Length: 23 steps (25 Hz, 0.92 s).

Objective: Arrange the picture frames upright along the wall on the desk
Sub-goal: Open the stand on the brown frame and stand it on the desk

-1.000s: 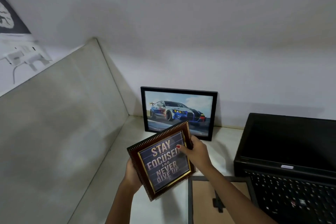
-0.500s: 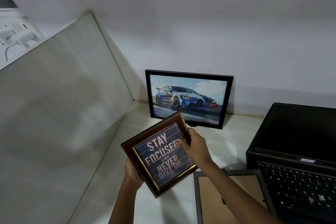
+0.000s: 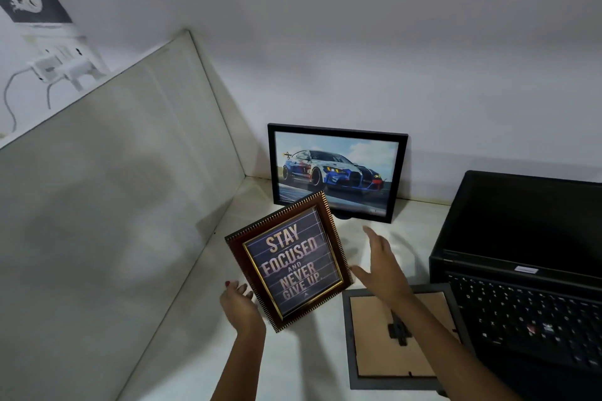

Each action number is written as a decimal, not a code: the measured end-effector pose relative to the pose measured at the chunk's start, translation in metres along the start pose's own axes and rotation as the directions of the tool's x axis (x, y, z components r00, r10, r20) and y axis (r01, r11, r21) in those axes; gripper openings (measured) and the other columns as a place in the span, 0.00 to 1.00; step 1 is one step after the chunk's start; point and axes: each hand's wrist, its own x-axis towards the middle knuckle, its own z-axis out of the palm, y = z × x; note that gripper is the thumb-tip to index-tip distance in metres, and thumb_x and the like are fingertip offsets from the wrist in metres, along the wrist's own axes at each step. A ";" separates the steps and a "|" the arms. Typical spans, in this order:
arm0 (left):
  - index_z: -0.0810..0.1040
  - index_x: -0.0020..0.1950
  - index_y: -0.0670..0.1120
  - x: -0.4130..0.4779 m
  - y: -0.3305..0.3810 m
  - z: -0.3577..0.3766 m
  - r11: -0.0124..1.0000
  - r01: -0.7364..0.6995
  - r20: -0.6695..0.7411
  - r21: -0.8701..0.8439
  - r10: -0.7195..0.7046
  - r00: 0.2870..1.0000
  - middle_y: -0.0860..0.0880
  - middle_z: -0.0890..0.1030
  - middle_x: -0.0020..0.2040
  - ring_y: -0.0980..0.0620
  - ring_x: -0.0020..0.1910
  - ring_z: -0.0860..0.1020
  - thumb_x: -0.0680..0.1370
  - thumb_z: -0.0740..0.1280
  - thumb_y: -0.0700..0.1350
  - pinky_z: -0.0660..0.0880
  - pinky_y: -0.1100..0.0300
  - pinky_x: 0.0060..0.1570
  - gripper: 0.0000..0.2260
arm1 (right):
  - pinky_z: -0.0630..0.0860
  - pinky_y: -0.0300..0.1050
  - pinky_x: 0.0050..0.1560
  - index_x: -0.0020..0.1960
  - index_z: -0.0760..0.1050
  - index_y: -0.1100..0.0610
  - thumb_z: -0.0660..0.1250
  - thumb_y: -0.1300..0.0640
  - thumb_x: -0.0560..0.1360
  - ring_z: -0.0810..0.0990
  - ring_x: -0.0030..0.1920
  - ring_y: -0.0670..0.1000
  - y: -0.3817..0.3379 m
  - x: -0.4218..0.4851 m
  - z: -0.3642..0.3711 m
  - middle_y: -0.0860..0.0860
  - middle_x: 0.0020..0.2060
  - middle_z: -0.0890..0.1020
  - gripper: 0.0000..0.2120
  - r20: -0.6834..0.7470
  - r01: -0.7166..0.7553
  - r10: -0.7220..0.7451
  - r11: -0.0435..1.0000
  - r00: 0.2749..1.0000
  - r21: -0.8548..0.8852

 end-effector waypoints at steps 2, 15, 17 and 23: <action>0.74 0.55 0.41 -0.006 -0.018 -0.008 0.993 -0.023 -0.002 0.120 0.023 1.000 0.43 0.77 0.51 0.42 0.53 0.75 0.77 0.55 0.44 0.70 0.45 0.60 0.12 | 0.62 0.54 0.69 0.72 0.50 0.52 0.71 0.51 0.68 0.62 0.69 0.57 0.034 -0.009 -0.012 0.57 0.70 0.63 0.41 0.165 -0.018 0.082 0.934 0.983 -0.356; 0.71 0.60 0.36 -0.053 -0.061 -0.018 0.904 0.260 0.039 0.339 -0.290 0.956 0.32 0.73 0.62 0.33 0.61 0.72 0.73 0.65 0.40 0.71 0.41 0.61 0.17 | 0.75 0.46 0.43 0.50 0.76 0.54 0.72 0.52 0.64 0.74 0.47 0.52 0.079 -0.050 -0.038 0.51 0.42 0.72 0.16 0.256 -0.051 0.135 0.950 0.957 -0.308; 0.67 0.65 0.37 -0.074 -0.069 -0.010 0.853 0.318 0.139 0.413 -0.404 0.904 0.33 0.72 0.63 0.35 0.63 0.72 0.73 0.67 0.43 0.71 0.44 0.59 0.23 | 0.77 0.47 0.47 0.52 0.77 0.55 0.74 0.54 0.62 0.76 0.47 0.52 0.080 -0.059 -0.044 0.52 0.44 0.75 0.19 0.174 -0.072 0.112 0.973 0.978 -0.221; 0.70 0.64 0.43 -0.146 -0.105 0.017 0.546 -0.214 0.513 0.810 -0.485 0.708 0.41 0.74 0.64 0.44 0.60 0.73 0.77 0.60 0.55 0.73 0.53 0.54 0.21 | 0.75 0.43 0.46 0.50 0.80 0.54 0.73 0.57 0.64 0.75 0.44 0.49 0.087 -0.100 -0.067 0.45 0.38 0.72 0.14 0.070 0.043 -0.031 0.984 0.997 -0.173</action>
